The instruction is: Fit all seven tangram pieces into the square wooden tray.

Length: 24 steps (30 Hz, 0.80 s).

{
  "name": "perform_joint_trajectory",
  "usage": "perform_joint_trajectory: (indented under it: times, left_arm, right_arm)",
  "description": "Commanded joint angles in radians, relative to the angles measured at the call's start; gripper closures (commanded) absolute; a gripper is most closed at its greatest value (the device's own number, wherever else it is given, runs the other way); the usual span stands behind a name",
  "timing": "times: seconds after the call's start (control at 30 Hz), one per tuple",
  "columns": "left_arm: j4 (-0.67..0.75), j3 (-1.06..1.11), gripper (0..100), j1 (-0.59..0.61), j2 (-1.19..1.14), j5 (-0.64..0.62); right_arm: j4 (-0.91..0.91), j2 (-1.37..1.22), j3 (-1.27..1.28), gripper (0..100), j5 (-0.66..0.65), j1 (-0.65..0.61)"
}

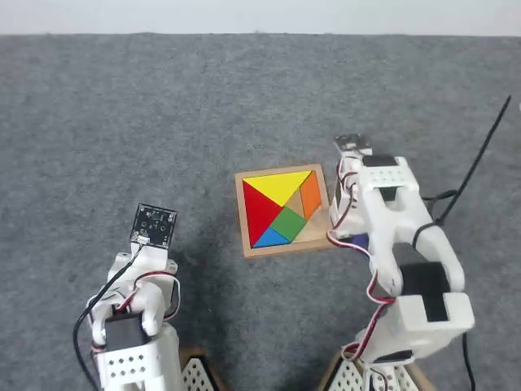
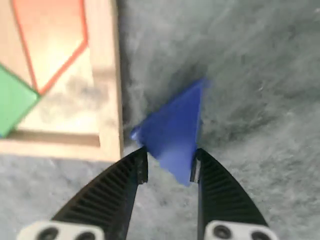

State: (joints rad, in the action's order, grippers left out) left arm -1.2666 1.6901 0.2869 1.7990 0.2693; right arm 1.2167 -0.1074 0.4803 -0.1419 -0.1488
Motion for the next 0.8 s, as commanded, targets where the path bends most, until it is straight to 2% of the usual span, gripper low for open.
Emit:
perform_joint_trajectory:
  times: [0.0, 0.2, 0.33, 0.6, 0.77]
  left_arm:
    - [-0.005, -0.007, 99, 0.008, 0.020, 0.014]
    - [-0.005, -0.007, 99, 0.008, 0.020, 0.014]
    - [-0.005, -0.007, 99, 0.008, 0.020, 0.014]
    - [-0.005, -0.007, 99, 0.008, 0.020, 0.014]
    - [-0.005, -0.007, 99, 0.008, 0.020, 0.014]
  right_arm:
    - [-0.007, 0.062, 0.002, 85.0, -0.071, 0.001]
    - [-0.062, 0.062, -0.025, 85.0, 0.015, 0.070]
    - [-0.087, 0.061, -0.055, 85.0, -0.052, 0.119]
    - [0.031, -0.108, -0.290, 85.0, -0.193, 0.255]
    - [0.105, -0.120, -0.358, 85.3, -0.198, 0.209]
